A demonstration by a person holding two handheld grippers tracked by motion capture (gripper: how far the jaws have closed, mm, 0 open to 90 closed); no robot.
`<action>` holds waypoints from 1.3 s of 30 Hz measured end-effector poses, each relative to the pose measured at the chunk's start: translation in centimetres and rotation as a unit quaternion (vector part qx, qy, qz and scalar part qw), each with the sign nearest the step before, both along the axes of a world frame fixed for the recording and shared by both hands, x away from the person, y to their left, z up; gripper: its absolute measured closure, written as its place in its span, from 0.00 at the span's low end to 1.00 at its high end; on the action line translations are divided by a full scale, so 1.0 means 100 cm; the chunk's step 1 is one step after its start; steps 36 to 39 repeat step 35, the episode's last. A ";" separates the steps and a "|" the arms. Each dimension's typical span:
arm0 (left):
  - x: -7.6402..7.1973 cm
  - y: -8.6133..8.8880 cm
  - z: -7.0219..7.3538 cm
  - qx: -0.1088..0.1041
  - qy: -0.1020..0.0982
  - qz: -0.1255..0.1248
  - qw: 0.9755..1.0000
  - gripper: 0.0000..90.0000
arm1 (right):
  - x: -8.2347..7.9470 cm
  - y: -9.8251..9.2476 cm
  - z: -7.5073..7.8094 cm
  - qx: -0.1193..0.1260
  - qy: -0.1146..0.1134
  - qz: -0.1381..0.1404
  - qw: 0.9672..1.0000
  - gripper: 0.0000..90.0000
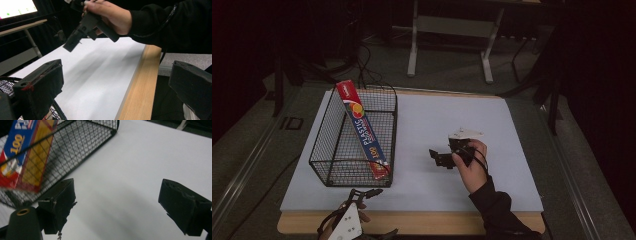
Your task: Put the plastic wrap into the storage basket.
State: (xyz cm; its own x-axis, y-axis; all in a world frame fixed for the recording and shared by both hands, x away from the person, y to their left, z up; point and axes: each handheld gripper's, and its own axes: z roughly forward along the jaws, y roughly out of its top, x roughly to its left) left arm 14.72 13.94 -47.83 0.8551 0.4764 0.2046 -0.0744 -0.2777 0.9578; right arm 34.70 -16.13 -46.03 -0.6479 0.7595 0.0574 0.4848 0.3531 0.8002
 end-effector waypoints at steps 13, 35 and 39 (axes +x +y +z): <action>0.000 0.000 0.000 0.001 -0.001 -0.001 1.000 0.00 | -0.016 -0.015 -0.023 -0.012 0.018 0.005 1.000 0.15; 0.000 0.001 0.000 0.002 -0.002 -0.003 1.000 0.00 | -0.026 -0.022 -0.043 -0.025 0.006 0.007 1.000 0.15; 0.000 0.001 0.000 0.002 -0.002 -0.003 1.000 0.00 | -0.026 -0.022 -0.043 -0.025 0.006 0.007 1.000 0.15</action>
